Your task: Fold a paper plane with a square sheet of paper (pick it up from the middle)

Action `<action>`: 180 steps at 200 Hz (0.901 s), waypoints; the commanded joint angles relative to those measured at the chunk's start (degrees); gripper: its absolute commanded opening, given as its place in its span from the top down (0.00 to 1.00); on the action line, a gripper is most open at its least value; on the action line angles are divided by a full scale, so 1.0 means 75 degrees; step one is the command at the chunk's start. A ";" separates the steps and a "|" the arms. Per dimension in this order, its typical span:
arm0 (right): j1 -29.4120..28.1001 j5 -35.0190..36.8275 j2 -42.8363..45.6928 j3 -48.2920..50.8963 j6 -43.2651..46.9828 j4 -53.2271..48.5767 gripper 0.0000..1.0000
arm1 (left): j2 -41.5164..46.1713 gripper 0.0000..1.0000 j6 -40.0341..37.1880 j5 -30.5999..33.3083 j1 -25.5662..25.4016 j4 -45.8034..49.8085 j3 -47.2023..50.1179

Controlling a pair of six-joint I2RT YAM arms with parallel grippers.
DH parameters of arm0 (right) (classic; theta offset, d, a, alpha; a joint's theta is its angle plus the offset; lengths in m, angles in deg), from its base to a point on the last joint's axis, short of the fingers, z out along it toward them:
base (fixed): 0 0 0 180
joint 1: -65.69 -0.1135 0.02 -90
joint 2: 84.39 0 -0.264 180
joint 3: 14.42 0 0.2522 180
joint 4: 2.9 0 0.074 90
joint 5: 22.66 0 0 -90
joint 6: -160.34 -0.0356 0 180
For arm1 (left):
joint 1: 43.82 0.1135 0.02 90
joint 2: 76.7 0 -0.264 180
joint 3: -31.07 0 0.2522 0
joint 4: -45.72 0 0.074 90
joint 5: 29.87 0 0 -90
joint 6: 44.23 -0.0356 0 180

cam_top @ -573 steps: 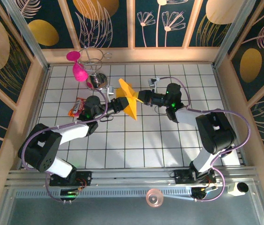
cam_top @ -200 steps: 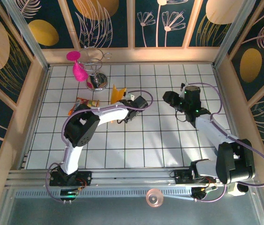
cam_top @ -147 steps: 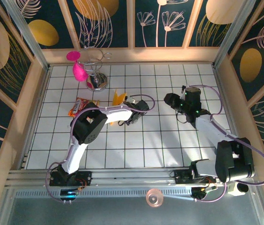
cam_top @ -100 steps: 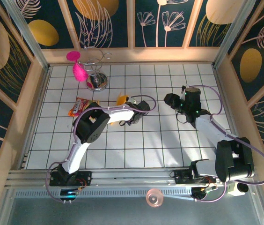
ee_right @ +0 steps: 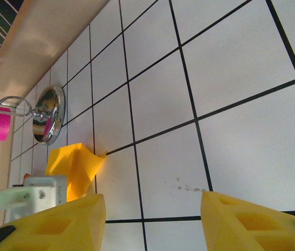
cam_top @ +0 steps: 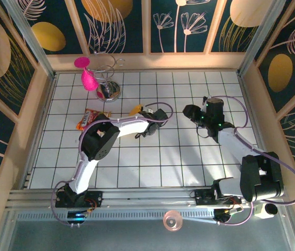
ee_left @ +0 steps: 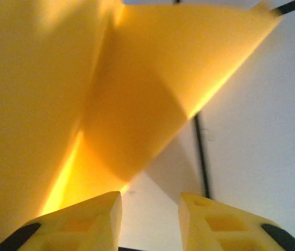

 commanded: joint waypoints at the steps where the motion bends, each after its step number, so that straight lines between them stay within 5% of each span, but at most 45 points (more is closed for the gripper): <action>1: 0.0066 0.0153 0.0111 0.0162 -0.0062 0.0178 0.48 | 0.0835 0.63 0.0463 -0.1508 -0.0073 -0.0677 0.0331; 57: 0.0114 0.0265 0.0139 0.0190 -0.0149 0.0204 0.45 | 0.2494 0.51 0.1324 -0.4740 -0.0072 -0.3376 0.2015; 119: 0.0105 -0.0249 0.0136 0.0350 -0.0097 0.0715 0.36 | 0.4170 0.21 0.1358 -0.4066 0.0435 -0.3931 0.3344; 180: 0.0066 -0.0505 -0.0038 0.0369 -0.0133 0.1009 0.31 | 0.4665 0.11 0.1827 -0.4872 0.1618 -0.5009 0.4944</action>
